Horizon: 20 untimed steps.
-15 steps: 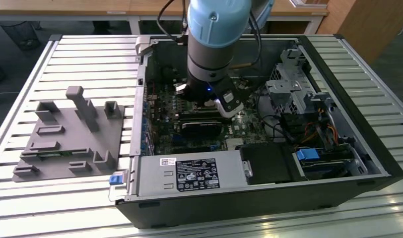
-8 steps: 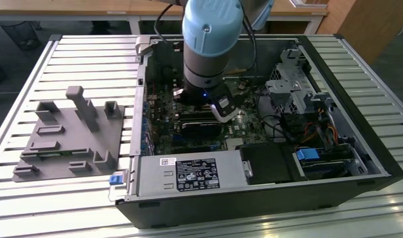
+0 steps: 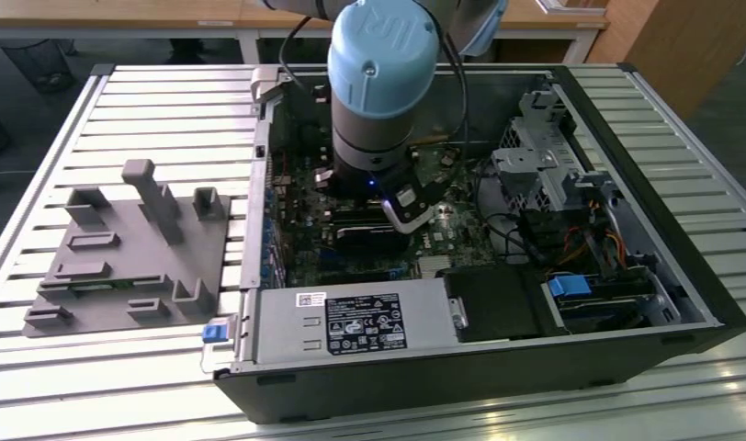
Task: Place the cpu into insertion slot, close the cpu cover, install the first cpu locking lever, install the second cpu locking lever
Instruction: 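Install the second cpu locking lever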
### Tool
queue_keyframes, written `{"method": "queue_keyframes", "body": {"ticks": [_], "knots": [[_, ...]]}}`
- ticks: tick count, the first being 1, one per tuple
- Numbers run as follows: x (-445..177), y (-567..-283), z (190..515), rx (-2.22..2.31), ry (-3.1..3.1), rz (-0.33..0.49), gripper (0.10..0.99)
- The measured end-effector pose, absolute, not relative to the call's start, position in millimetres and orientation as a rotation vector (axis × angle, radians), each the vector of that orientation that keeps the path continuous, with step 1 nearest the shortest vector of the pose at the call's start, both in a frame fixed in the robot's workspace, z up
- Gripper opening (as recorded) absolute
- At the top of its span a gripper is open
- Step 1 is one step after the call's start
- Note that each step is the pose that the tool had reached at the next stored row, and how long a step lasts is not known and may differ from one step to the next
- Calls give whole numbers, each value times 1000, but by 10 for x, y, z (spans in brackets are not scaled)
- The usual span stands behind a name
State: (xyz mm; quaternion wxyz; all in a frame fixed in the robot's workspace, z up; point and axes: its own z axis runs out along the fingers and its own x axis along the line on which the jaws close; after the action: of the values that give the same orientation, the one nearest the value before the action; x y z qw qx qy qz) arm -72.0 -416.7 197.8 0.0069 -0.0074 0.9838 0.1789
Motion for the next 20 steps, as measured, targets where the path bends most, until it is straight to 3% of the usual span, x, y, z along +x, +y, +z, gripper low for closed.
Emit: {"method": "queue_keyframes", "body": {"ticks": [20], "knots": [[-784, -4144, 1837, -22, 3067, 609, 106]]}}
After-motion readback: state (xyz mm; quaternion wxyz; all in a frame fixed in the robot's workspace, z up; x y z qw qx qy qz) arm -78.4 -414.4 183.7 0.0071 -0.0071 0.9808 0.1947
